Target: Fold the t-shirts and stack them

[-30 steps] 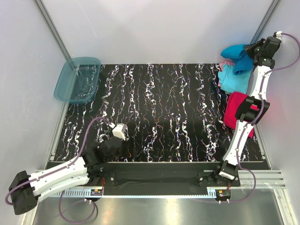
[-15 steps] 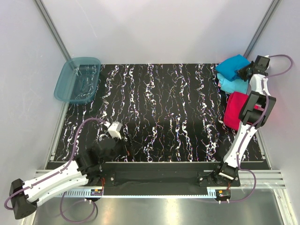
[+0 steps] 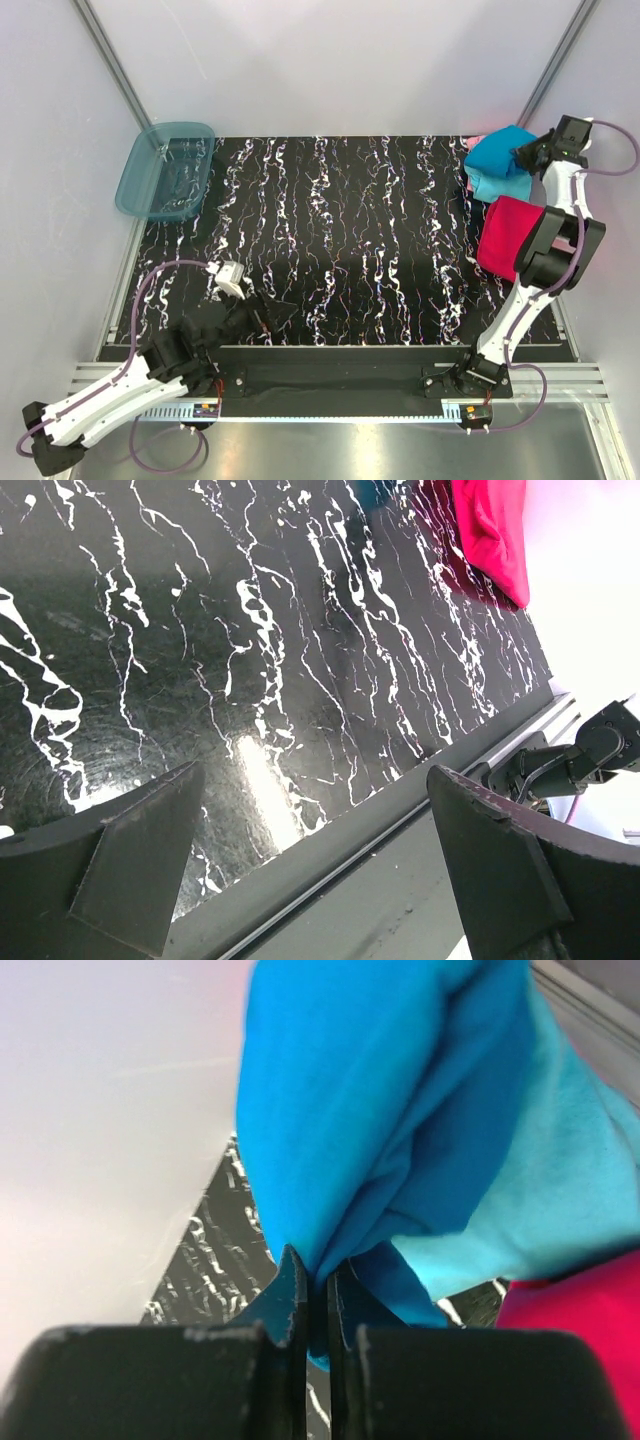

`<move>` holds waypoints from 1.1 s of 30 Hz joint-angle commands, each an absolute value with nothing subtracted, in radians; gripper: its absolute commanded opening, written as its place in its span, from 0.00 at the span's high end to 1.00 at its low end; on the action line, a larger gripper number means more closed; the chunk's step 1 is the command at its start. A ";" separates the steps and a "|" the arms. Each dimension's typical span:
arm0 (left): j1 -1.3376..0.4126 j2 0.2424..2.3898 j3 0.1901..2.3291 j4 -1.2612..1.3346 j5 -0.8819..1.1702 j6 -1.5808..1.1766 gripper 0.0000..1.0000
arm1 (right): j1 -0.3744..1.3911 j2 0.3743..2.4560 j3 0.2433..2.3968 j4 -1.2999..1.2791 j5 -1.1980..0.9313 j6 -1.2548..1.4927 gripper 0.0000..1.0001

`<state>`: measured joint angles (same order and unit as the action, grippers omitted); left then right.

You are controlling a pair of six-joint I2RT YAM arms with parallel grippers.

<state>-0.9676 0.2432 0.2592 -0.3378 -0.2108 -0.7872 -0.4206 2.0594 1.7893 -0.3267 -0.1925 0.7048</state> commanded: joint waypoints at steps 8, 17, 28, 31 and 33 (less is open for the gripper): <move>-0.973 0.126 0.206 -0.376 -0.195 -0.813 0.02 | -0.402 2.025 2.049 -0.472 -0.212 0.696 1.00; -0.973 0.169 0.203 -0.347 -0.204 -0.815 0.02 | -0.373 2.249 2.530 -0.635 -0.224 0.701 1.00; -0.973 0.275 0.193 -0.281 -0.190 -0.813 0.02 | -0.371 2.491 2.824 -0.658 -0.187 0.706 1.00; -0.973 0.299 0.186 -0.259 -0.187 -0.810 0.02 | -0.374 2.493 2.839 -0.652 -0.170 0.698 1.00; -0.973 0.322 0.183 -0.244 -0.186 -0.810 0.02 | -0.380 2.487 2.865 -0.650 -0.166 0.701 1.00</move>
